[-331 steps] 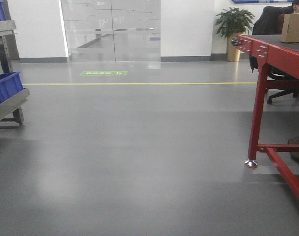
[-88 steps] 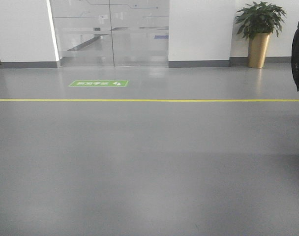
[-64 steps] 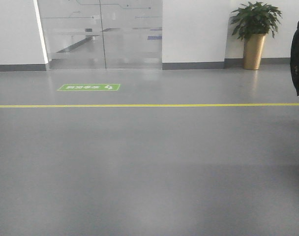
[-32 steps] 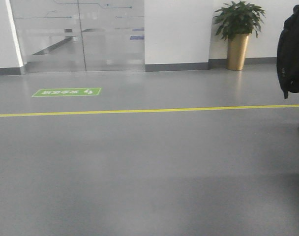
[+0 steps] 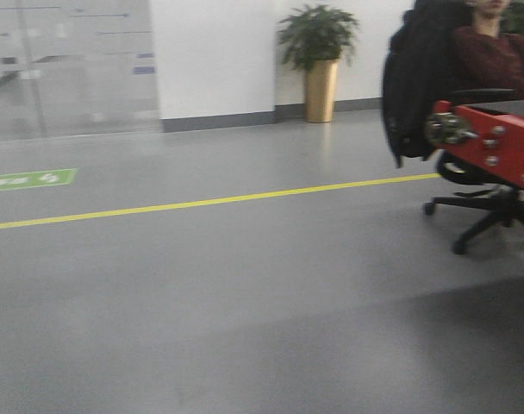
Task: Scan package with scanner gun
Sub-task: 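Drive the base across the floor toward the red-framed table, then turn and align the base facing the table top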
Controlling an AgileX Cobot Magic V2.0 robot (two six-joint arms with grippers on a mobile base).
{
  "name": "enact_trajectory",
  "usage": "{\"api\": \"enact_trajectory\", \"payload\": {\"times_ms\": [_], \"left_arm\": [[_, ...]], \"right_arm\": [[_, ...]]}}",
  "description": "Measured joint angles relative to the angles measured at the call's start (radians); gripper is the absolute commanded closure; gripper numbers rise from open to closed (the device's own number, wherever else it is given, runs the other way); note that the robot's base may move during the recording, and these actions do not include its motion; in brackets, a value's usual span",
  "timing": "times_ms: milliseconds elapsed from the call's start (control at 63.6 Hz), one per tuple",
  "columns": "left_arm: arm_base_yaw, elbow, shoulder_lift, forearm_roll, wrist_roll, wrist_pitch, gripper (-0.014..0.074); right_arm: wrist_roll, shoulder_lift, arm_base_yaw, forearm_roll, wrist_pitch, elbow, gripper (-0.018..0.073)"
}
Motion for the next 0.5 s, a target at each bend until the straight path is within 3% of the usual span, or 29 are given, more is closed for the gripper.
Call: {"api": "enact_trajectory", "payload": {"times_ms": [503], "left_arm": [[0.0, 0.0, 0.0, 0.0, 0.0, 0.0, 0.0707]], "right_arm": [[0.0, 0.0, 0.0, 0.0, 0.0, 0.0, 0.0712]]}}
